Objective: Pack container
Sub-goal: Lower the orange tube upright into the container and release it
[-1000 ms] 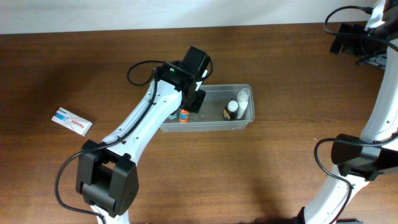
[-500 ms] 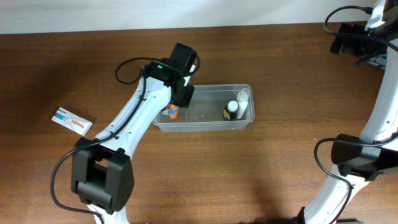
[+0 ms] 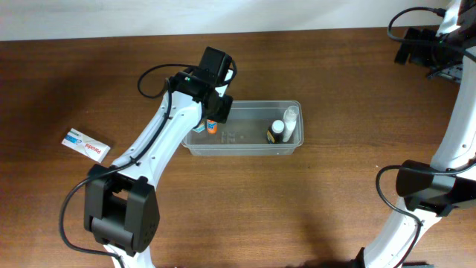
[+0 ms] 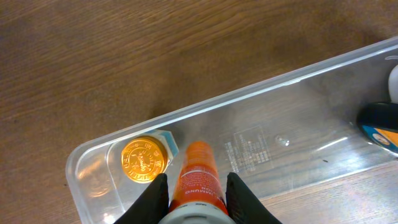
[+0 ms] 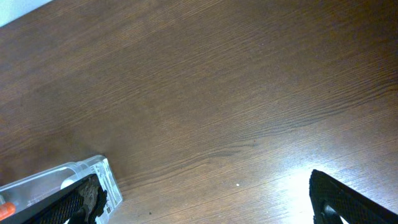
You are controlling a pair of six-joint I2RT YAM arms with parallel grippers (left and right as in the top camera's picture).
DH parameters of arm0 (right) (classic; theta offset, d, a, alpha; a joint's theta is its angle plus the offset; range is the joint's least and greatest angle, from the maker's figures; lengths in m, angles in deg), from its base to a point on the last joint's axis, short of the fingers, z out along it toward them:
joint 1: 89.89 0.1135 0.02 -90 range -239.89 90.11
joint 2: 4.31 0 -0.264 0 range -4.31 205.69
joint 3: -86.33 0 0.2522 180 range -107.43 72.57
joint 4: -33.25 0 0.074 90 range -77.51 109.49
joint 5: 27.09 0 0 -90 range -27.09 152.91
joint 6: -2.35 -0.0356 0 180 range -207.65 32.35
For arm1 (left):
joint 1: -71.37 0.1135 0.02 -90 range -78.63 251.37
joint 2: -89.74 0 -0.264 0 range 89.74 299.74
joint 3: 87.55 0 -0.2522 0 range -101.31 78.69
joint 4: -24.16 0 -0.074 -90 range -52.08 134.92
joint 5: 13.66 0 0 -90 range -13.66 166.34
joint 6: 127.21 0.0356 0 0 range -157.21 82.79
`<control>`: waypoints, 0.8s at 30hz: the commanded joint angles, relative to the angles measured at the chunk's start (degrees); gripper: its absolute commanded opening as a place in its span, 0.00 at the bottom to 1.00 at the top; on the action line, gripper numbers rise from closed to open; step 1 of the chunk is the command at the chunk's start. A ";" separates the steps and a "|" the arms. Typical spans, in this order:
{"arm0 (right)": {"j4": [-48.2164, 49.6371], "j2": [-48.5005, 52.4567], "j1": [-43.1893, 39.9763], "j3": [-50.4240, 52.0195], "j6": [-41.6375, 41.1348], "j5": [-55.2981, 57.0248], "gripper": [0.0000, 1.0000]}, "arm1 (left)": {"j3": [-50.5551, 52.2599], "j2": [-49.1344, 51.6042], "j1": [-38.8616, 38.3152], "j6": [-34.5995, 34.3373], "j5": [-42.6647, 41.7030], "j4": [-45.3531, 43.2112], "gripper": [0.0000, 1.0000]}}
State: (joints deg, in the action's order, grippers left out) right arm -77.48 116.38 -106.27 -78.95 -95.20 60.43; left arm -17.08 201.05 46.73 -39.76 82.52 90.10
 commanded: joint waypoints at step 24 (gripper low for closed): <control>-0.35 -1.92 -0.15 -0.90 -0.22 -0.11 0.98 | 7.58 -1.40 0.04 0.66 0.85 -10.64 0.22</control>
State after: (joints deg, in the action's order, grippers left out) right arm -77.48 116.38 -106.27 -78.95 -95.18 60.43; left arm -10.76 200.30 46.60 -39.78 82.39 80.01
